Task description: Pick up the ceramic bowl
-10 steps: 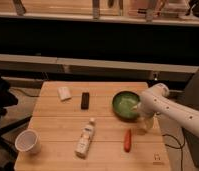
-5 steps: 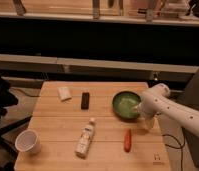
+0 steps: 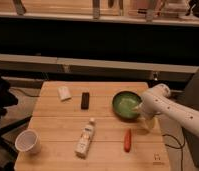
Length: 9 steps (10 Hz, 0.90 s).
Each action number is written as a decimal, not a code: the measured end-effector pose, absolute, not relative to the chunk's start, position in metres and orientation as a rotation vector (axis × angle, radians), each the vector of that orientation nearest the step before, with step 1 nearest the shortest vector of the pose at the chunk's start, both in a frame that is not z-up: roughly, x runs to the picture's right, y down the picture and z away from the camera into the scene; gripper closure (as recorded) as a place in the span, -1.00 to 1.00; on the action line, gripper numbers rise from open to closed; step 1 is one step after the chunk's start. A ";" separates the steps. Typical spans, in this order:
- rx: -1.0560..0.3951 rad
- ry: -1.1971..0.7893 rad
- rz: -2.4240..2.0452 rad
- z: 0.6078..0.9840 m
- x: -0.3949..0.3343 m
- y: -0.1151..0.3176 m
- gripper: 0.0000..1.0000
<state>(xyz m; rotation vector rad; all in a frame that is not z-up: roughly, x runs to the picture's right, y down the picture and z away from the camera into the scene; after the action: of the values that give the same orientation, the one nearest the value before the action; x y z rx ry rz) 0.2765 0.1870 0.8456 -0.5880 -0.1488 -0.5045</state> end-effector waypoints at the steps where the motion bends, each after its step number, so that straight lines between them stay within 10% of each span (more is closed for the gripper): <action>1: -0.589 -0.150 -0.506 0.846 0.277 0.187 -0.60; 9: -0.594 -0.154 -0.522 0.849 0.282 0.190 -0.59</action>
<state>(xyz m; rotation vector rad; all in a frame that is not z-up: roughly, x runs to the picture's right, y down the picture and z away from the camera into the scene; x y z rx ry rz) 0.2824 0.1902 0.8491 -0.5935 -0.1535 -0.5221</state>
